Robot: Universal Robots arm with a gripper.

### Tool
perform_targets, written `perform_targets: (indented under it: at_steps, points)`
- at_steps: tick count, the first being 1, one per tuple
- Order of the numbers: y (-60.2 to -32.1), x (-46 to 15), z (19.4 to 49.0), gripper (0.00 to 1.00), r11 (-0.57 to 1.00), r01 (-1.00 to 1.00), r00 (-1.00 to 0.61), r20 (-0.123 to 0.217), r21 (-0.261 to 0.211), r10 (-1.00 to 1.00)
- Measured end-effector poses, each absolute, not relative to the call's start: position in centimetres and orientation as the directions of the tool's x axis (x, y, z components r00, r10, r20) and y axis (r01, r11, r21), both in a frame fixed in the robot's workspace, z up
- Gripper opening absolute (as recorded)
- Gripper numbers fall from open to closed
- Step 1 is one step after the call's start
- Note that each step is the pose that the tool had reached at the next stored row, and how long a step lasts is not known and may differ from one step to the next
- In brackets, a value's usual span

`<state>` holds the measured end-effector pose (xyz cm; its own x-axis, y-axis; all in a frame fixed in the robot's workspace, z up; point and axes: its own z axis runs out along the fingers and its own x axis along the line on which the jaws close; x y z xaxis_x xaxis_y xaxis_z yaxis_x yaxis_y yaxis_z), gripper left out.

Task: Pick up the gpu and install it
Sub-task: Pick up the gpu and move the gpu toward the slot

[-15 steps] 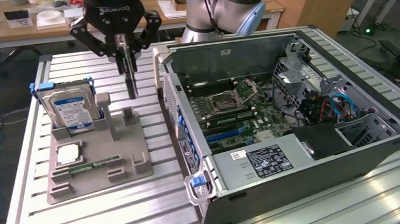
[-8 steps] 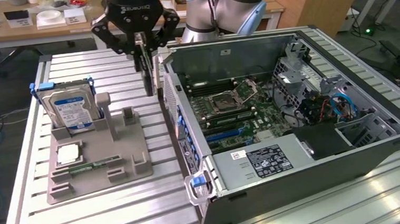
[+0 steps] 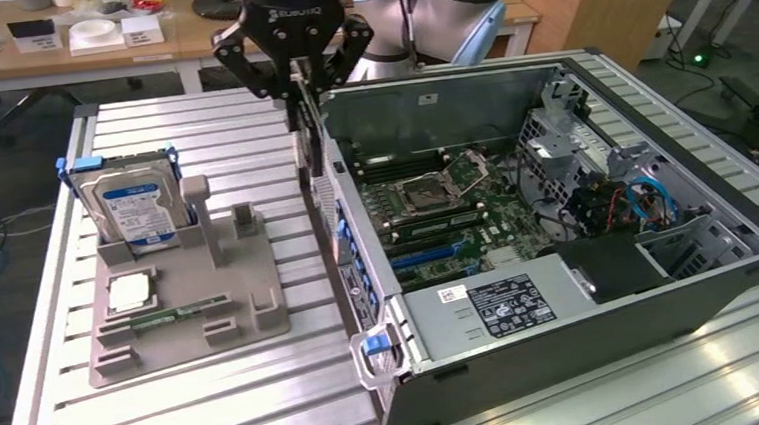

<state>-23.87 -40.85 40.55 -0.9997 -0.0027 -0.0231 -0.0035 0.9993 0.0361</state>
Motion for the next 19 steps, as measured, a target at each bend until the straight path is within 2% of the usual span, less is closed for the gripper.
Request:
perform_targets:
  at_steps: [19]
  points:
    - [-40.9, -16.4, 40.5, 0.27, 0.999, -0.003, -1.000, -0.023, 0.036, -0.003]
